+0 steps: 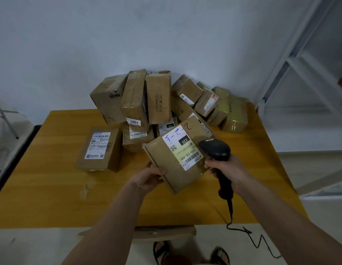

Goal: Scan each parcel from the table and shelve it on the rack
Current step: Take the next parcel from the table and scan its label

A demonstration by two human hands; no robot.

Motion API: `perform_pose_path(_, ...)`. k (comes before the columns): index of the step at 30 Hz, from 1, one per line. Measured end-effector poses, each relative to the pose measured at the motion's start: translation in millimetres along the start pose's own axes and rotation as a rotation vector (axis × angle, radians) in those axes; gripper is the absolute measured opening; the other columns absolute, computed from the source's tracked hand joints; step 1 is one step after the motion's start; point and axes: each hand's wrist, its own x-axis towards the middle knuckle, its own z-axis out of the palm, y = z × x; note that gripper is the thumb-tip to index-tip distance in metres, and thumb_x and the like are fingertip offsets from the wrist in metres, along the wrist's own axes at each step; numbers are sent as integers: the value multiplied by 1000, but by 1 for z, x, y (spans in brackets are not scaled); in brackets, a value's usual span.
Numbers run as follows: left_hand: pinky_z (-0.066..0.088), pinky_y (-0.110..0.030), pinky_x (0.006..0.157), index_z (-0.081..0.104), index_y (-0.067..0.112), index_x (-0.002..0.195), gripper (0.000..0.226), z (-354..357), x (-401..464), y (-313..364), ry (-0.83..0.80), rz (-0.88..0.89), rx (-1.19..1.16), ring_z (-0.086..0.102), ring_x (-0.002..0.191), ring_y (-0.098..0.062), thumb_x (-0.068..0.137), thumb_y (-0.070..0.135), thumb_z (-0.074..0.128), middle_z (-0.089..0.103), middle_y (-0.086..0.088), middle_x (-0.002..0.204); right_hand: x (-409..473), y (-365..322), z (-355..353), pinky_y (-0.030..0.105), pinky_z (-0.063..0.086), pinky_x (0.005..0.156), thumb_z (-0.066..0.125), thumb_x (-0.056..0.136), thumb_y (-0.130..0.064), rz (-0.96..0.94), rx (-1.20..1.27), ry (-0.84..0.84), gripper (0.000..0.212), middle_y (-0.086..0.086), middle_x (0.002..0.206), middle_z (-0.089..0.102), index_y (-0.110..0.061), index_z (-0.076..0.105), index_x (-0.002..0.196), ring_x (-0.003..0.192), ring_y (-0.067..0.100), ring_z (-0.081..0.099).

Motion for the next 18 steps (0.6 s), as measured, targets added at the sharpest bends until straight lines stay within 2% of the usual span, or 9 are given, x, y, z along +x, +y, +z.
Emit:
perform_pose_path(3,52,-50,78,40,17,133,101,8,-3,10,17,67,-7,57,108,-36,43,-20,68,54,-19,126,-6,-4,-1,23,48,58,71,81,-4,-50,-23,4,7,12,82,71,-4,68,87,63,16,61)
perform_pose_path(6,53,-49,74,39,14,137,112,11,-3,28,17,151,14,53,117,-42,35,-19,70,49,-24,134,-15,-8,-3,20,47,55,71,82,-5,-110,-85,21,5,8,78,68,-5,68,86,60,14,59)
perform_pose_path(8,55,-48,78,38,13,143,110,15,-5,44,-8,206,46,50,124,-42,43,-24,65,49,-24,140,-23,-10,-4,17,46,52,70,83,-5,-153,-138,30,2,7,74,66,-5,68,83,57,12,57)
perform_pose_path(9,55,-47,81,40,13,142,102,19,-5,51,-5,233,58,51,124,-41,51,-28,58,51,-22,139,-27,-10,-3,16,46,52,70,83,-5,-179,-171,29,3,7,72,65,-6,68,81,57,12,57)
perform_pose_path(11,51,-44,83,50,17,128,85,27,-7,65,48,289,66,53,119,-36,62,-35,41,58,-17,127,-35,-9,-1,20,49,57,71,82,-5,-230,-220,24,8,7,73,67,-10,69,76,58,12,58)
perform_pose_path(13,49,-41,77,54,24,111,78,36,-9,77,55,335,60,54,114,-34,64,-36,34,61,-12,115,-40,-7,2,29,53,65,72,82,-7,-263,-239,17,12,10,78,70,-16,68,76,61,13,61)
perform_pose_path(14,48,-40,75,54,25,108,78,41,-10,82,47,351,51,54,113,-34,64,-36,33,60,-11,113,-42,-6,3,30,54,67,72,82,-7,-272,-238,14,12,12,81,71,-18,68,77,62,13,61)
perform_pose_path(18,51,-44,72,48,25,125,85,55,-16,101,71,390,42,57,104,-34,68,-36,34,57,-14,116,-46,-3,5,16,50,55,71,84,-8,-298,-209,29,6,13,85,72,-13,70,81,62,10,61)
